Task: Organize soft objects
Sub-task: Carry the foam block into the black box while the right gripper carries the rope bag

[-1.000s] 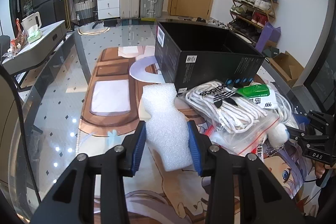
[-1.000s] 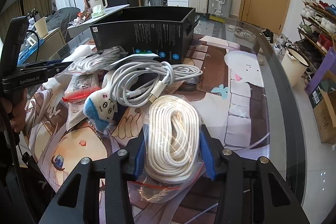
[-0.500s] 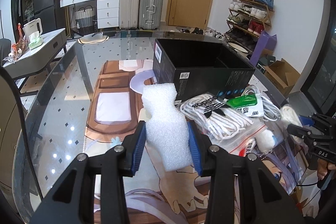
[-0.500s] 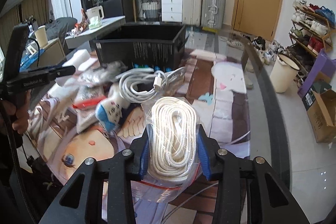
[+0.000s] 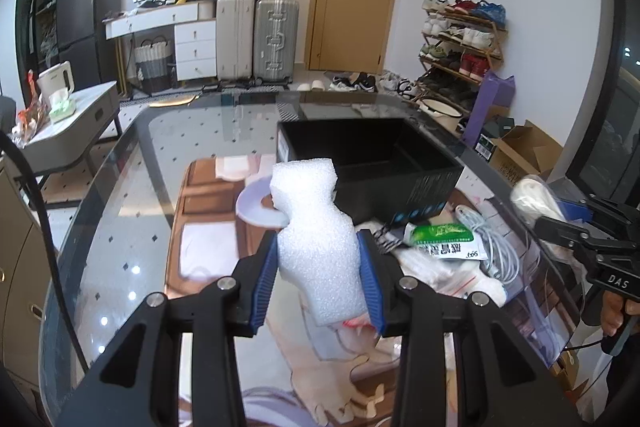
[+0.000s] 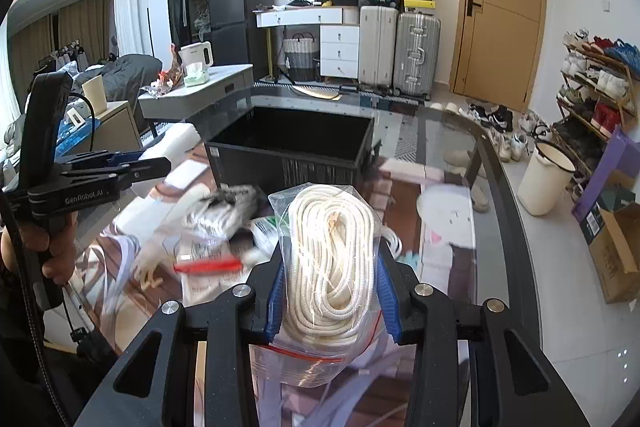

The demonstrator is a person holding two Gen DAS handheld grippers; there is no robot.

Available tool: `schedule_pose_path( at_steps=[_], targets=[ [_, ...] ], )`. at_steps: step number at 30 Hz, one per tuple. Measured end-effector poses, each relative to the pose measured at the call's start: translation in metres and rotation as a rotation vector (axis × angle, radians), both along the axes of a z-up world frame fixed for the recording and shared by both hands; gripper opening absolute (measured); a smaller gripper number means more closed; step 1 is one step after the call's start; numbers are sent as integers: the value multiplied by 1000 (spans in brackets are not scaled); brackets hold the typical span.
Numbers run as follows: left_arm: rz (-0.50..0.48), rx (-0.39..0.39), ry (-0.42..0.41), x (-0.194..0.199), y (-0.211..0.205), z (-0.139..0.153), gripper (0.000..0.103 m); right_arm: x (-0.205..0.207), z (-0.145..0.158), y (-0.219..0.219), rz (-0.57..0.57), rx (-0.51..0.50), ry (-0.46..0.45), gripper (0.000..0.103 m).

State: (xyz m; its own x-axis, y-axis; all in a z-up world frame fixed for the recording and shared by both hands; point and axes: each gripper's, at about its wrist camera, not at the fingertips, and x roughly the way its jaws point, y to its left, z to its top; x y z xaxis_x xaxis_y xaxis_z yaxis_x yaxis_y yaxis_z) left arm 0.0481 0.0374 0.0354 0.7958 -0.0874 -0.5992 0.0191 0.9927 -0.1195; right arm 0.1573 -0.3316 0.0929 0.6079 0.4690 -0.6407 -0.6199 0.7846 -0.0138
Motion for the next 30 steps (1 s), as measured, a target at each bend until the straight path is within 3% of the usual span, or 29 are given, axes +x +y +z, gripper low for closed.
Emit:
schedule_pose_path(
  at_steps=[17,30],
  targets=[
    [-50,5,-53,35,-11,26,38,53,32,34,-9,85,-32,40],
    [-47,5,-48,72,-9,24,38,96,27,61,-11,95,8,40]
  ],
)
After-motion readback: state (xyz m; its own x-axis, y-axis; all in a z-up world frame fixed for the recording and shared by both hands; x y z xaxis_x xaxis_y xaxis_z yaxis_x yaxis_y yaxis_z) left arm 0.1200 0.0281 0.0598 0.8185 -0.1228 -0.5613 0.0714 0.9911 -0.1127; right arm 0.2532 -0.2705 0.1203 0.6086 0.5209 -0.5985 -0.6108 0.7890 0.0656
